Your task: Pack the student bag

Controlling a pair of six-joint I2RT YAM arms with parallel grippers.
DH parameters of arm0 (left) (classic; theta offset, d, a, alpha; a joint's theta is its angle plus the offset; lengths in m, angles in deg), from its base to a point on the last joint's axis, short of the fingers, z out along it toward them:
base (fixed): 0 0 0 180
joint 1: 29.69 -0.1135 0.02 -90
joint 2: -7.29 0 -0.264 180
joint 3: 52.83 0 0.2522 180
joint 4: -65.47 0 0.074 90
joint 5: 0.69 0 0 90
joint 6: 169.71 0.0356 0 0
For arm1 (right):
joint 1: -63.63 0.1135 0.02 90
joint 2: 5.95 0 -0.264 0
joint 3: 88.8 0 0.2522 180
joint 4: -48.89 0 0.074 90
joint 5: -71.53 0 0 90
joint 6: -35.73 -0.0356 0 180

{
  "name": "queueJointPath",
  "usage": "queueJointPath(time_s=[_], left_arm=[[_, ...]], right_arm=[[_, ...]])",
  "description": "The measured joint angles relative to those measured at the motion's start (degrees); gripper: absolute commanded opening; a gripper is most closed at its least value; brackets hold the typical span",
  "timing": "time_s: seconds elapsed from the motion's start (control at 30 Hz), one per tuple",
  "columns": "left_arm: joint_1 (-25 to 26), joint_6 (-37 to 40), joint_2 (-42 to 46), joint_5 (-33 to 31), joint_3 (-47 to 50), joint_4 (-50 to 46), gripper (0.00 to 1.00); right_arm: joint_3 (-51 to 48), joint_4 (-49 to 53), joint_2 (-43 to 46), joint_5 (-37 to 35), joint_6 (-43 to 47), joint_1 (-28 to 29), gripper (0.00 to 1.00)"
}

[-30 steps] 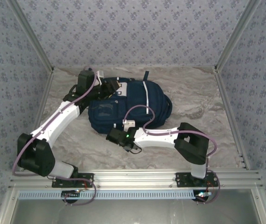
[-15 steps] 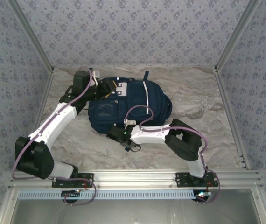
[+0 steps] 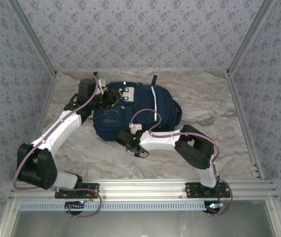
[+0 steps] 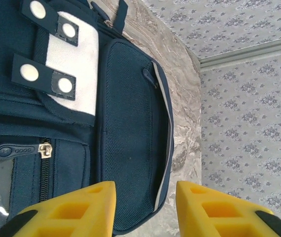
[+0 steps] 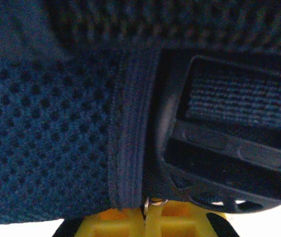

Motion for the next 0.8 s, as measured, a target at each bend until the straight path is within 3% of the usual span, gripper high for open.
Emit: queueJointPath(time_s=[0.13,0.27,0.37,0.57,0.8], left_arm=[[0.5,2.95,1.77,-1.22,1.33,-3.1,0.35],[5.88,5.38,10.51,-5.6,7.26,-7.08,0.42],[7.91,6.73,12.17,-7.06,7.39,-8.48,0.48],[7.52,0.96,21.84,-11.87,21.59,-8.37,0.65],[7.52,-4.92,25.09,-14.4,32.3,-7.67,0.68]], right_arm=[[-5.81,-2.78,4.24,-0.09,1.9,0.37,0.0],[-11.21,-6.64,9.38,1.97,4.94,1.03,0.0],[-11.45,-7.87,9.66,3.74,8.0,0.9,0.0],[-15.58,-12.46,12.66,5.75,11.98,0.63,0.0],[-23.26,-20.79,18.05,10.64,13.44,-1.22,0.0]])
